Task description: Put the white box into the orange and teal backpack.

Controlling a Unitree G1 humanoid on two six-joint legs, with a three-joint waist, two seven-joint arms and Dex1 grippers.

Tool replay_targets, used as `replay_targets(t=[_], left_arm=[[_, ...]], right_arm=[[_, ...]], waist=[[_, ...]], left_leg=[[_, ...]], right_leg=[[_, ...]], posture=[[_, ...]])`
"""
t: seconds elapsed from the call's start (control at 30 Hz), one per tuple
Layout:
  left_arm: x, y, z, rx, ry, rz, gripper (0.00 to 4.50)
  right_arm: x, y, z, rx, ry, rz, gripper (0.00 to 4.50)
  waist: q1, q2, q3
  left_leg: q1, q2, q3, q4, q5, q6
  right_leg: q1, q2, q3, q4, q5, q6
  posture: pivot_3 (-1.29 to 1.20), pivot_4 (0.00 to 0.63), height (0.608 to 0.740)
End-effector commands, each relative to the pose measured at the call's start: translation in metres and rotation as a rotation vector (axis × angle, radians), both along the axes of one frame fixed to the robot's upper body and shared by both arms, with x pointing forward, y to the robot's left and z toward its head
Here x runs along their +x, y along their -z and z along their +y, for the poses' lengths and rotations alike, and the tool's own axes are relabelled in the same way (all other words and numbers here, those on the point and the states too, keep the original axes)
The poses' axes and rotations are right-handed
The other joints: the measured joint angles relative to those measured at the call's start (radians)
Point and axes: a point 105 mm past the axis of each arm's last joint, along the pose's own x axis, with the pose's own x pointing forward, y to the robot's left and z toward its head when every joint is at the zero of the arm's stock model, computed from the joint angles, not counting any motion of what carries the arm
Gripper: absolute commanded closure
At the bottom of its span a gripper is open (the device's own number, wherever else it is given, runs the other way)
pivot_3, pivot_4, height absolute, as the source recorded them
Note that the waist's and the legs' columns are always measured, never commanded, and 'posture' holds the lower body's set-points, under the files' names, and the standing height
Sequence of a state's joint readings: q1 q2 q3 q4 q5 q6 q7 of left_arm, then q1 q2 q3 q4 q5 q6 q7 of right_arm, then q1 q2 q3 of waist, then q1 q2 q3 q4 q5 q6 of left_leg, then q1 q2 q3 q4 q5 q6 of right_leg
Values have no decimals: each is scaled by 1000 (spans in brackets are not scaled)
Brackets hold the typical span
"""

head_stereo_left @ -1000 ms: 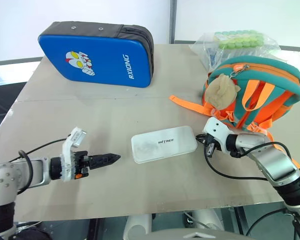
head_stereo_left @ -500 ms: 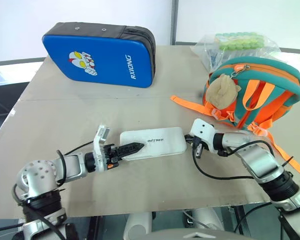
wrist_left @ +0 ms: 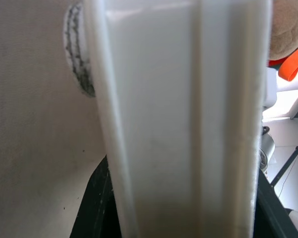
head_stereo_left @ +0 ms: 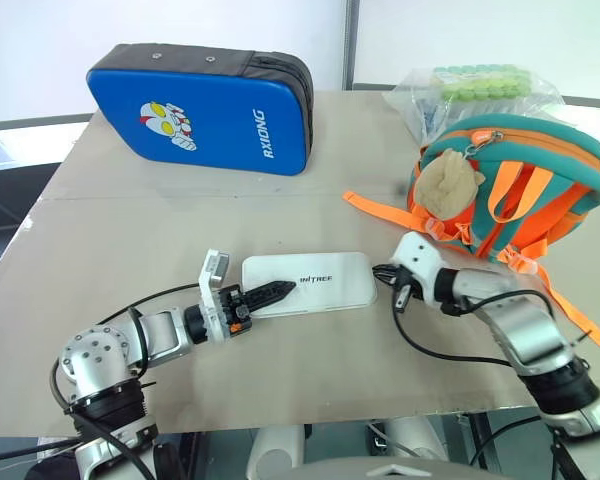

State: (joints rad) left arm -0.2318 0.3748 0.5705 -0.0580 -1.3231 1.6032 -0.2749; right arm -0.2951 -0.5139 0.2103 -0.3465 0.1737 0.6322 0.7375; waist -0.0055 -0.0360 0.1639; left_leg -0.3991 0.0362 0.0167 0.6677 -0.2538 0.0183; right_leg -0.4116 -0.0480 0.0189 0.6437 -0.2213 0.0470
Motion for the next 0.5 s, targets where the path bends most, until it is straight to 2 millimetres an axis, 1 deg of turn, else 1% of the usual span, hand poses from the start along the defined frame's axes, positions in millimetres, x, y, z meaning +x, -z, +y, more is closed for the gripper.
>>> replay_targets(t=[0.03, 0.13, 0.2, 0.23, 0.27, 0.3, 0.4, 0.47, 0.5], left_arm=[[8, -19, 8, -28, -57, -81, 3387], [11, -27, 9, -29, -73, -114, 3387], [16, -39, 7, -37, -81, -162, 3387], [17, -45, 5, -41, -77, -189, 3387], [17, -51, 4, -51, -69, -219, 3387], [17, -58, 3, -54, -68, -253, 3387], [20, -77, 2, -84, -51, -314, 3387], [23, -84, 1, -80, -39, -338, 3387], [26, -87, 0, -76, -43, -347, 3387]], right_arm=[[-29, -47, -30, 144, 78, -32, 3425], [-51, -64, -46, 220, 146, -19, 2022], [-78, -77, -66, 299, 195, 17, 1125], [-84, -80, -73, 320, 227, 26, 551], [-86, -81, -81, 322, 277, 32, 166], [-84, -80, -92, 287, 354, 32, 0], [-72, -79, -120, 212, 533, 18, 0], [-54, -82, -137, 207, 659, -21, 0], [-43, -84, -141, 228, 697, -35, 0]], waist=[[4, 0, 0], [10, 0, 0], [18, 1, 1], [19, 0, 1], [19, 0, 0], [18, 0, 0], [15, 0, 0], [13, 0, 0], [11, 0, 0]], left_leg=[[0, 0, 0, 0, 0, 0], [-1, 1, -2, -1, 0, 0], [-1, 1, -1, -1, 0, 0], [-1, 1, -1, -1, 0, 0], [-1, 1, -1, -1, 0, 0], [-1, 1, -1, -1, 0, 0], [0, 1, 2, 0, 0, 0], [1, 0, 3, 1, 0, 0], [1, 1, 3, 1, 0, 0]], right_leg=[[0, 0, 0, 0, 0, 0], [0, 0, -2, -1, 0, 0], [0, 0, -1, -1, 0, 0], [0, 0, -2, -1, 0, 0], [0, 0, -2, -1, 0, 0], [0, 0, -2, -1, 0, 0], [0, 0, 1, -1, 0, -1], [0, 0, 1, -1, 1, -2], [0, 0, 2, -1, 1, -2]], posture=[[0, 150, 740], [0, 150, 740], [0, 150, 740], [0, 150, 740], [0, 150, 740], [0, 150, 740], [0, 150, 740], [0, 150, 740], [0, 150, 740]])
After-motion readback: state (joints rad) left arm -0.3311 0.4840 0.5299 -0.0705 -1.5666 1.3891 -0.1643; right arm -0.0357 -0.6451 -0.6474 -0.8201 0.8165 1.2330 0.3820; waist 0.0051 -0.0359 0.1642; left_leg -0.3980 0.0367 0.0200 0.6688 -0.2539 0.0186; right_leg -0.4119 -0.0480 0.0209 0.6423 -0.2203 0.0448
